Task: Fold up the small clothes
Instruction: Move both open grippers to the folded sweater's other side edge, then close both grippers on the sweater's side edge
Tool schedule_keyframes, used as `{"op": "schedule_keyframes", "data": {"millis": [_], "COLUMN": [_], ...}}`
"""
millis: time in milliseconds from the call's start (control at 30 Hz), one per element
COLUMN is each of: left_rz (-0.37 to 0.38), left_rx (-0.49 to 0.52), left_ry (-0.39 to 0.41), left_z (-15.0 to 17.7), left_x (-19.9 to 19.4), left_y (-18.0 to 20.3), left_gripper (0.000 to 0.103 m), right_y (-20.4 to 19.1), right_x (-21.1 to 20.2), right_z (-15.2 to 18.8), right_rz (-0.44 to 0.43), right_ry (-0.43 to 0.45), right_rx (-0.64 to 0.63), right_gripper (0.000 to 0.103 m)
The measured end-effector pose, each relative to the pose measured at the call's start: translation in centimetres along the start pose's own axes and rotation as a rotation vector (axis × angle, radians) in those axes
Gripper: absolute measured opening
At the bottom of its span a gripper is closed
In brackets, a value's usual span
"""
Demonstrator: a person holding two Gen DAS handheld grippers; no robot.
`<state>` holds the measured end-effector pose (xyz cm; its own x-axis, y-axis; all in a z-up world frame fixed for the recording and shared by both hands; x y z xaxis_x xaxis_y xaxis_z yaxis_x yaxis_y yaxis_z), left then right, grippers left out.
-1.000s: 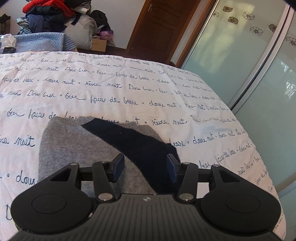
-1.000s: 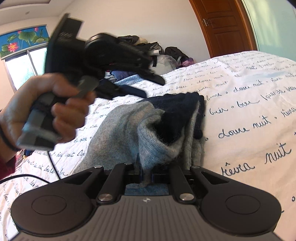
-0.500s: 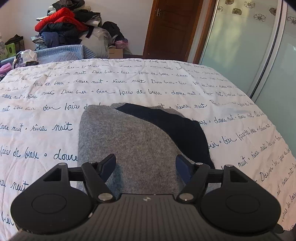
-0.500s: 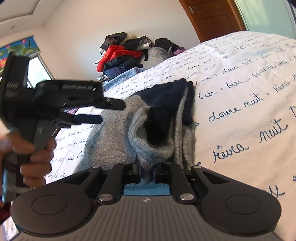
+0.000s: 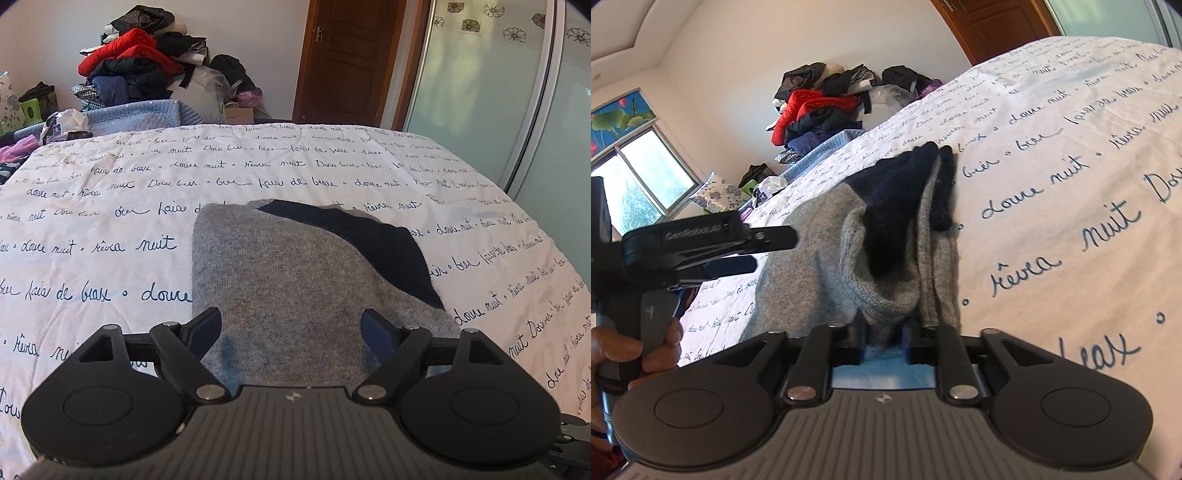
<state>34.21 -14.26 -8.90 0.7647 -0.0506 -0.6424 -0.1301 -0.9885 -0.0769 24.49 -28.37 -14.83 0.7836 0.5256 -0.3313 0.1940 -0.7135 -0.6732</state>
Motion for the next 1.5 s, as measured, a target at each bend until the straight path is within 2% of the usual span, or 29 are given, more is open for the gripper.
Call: {"op": "schedule_keyframes", "data": {"millis": [133, 200, 233, 267, 333, 433, 533, 600, 833, 1000, 1100, 1133, 1167, 1200, 1233, 1300, 1367, 1500], "left_rz": [-0.026, -0.035, -0.038, -0.042, -0.036, 0.046, 0.147, 0.195, 0.358, 0.429, 0.45, 0.452, 0.445, 0.438, 0.432, 0.403, 0.394, 0.377], "left_rx": [-0.004, -0.025, -0.039, -0.05, -0.073, -0.123, -0.213, -0.264, -0.375, -0.336, -0.324, -0.335, -0.348, -0.363, -0.373, -0.378, -0.351, -0.307], "left_ry": [0.046, 0.06, 0.067, 0.071, 0.059, -0.016, -0.122, -0.166, -0.227, -0.226, -0.201, -0.193, -0.19, -0.188, -0.185, -0.171, -0.138, -0.056], "left_z": [-0.5, -1.0, -1.3, -1.6, -2.1, -2.5, -2.1, -1.8, -2.2, -2.7, -3.2, -3.3, -3.4, -3.5, -3.6, -3.7, -3.9, -4.5], "left_x": [-0.5, -0.5, -0.4, -0.1, 0.8, 3.0, 5.6, 7.0, 10.2, 11.7, 12.4, 12.6, 12.9, 13.2, 13.4, 13.6, 13.1, 11.0], "left_y": [-2.3, -3.9, -4.7, -5.5, -6.9, -7.9, -8.6, -8.9, -8.6, -6.4, -4.9, -4.5, -4.3, -4.3, -4.2, -4.5, -4.8, -5.0], "left_gripper": [0.087, 0.09, 0.091, 0.092, 0.092, 0.093, 0.093, 0.093, 0.093, 0.091, 0.086, 0.085, 0.079, 0.067, 0.061, 0.038, 0.027, 0.022], "right_y": [0.1, -0.1, -0.1, 0.1, 0.6, 1.6, 2.9, 4.0, 7.8, 7.9, 7.6, 7.5, 7.5, 7.8, 7.9, 7.8, 7.4, 6.2], "right_x": [-1.2, -2.2, -2.7, -3.1, -3.7, -2.9, -0.3, 2.0, 8.4, 10.6, 11.9, 12.4, 13.0, 13.5, 13.9, 13.9, 13.6, 12.7], "right_z": [-0.1, -0.5, -1.1, -1.8, -3.8, -7.0, -9.4, -10.5, -11.7, -12.7, -13.1, -13.1, -13.1, -13.0, -12.9, -12.8, -12.8, -13.5], "right_rz": [-0.001, -0.012, -0.018, -0.013, -0.023, -0.078, -0.086, -0.09, -0.145, -0.258, -0.282, -0.281, -0.264, -0.242, -0.242, -0.246, -0.253, -0.291], "right_ry": [-0.028, -0.031, -0.022, -0.006, 0.042, 0.076, 0.051, 0.017, -0.078, -0.1, -0.117, -0.127, -0.137, -0.147, -0.154, -0.145, -0.132, -0.083], "right_rx": [-0.011, -0.023, -0.03, -0.033, -0.03, -0.005, 0.012, 0.041, 0.167, 0.188, 0.166, 0.157, 0.154, 0.164, 0.173, 0.159, 0.128, 0.064], "right_gripper": [0.025, 0.031, 0.038, 0.056, 0.077, 0.077, 0.077, 0.077, 0.076, 0.077, 0.075, 0.067, 0.048, 0.038, 0.024, 0.02, 0.019, 0.018]}}
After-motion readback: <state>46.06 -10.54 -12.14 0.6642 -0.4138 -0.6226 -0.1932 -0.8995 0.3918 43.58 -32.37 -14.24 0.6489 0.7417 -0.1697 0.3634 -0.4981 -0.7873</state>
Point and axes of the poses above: each gripper's, at about its wrist camera, not at the fingertips, and x roughly the way its jaws point, y to its right, z to its underside, the point moved 10 cm from there along x, roughly the way its jaws point, and after that the axes turned 14 degrees about -z, right-handed, at the moved point
